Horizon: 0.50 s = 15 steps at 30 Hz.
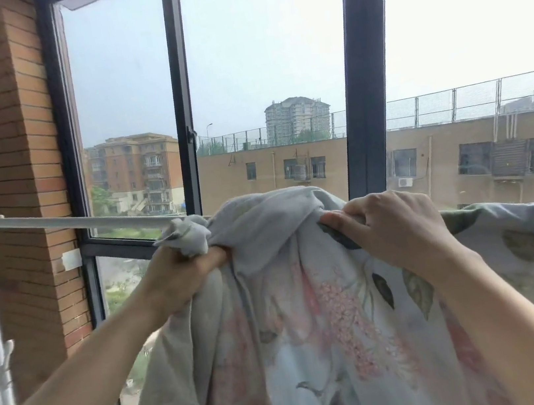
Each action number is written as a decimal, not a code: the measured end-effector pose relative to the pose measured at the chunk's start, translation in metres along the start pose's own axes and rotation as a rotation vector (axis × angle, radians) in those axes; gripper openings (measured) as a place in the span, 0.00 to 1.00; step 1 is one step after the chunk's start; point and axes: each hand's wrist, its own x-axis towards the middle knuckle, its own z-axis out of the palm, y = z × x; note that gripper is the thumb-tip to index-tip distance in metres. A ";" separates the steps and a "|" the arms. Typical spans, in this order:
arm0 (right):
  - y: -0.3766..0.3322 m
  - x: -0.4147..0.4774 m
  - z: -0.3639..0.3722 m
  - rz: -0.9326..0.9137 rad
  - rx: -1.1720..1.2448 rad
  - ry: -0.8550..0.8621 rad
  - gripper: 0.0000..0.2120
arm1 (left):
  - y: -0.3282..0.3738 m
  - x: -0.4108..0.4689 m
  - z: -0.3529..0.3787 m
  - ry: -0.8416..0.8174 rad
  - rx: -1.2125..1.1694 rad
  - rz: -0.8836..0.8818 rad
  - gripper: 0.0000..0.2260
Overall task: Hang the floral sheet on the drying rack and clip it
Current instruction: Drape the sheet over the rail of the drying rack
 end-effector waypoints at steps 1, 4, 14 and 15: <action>-0.001 0.000 0.000 -0.004 0.003 -0.004 0.31 | 0.006 0.008 -0.007 0.023 0.049 0.003 0.08; -0.004 -0.001 -0.002 -0.017 -0.005 -0.007 0.30 | 0.025 0.042 -0.023 0.180 0.166 0.027 0.07; 0.010 -0.005 -0.017 0.262 -0.060 -0.005 0.22 | 0.037 0.125 0.022 0.062 0.871 -0.200 0.21; 0.015 -0.004 -0.018 0.312 -0.076 -0.023 0.21 | 0.028 0.122 0.024 -0.014 0.917 -0.282 0.27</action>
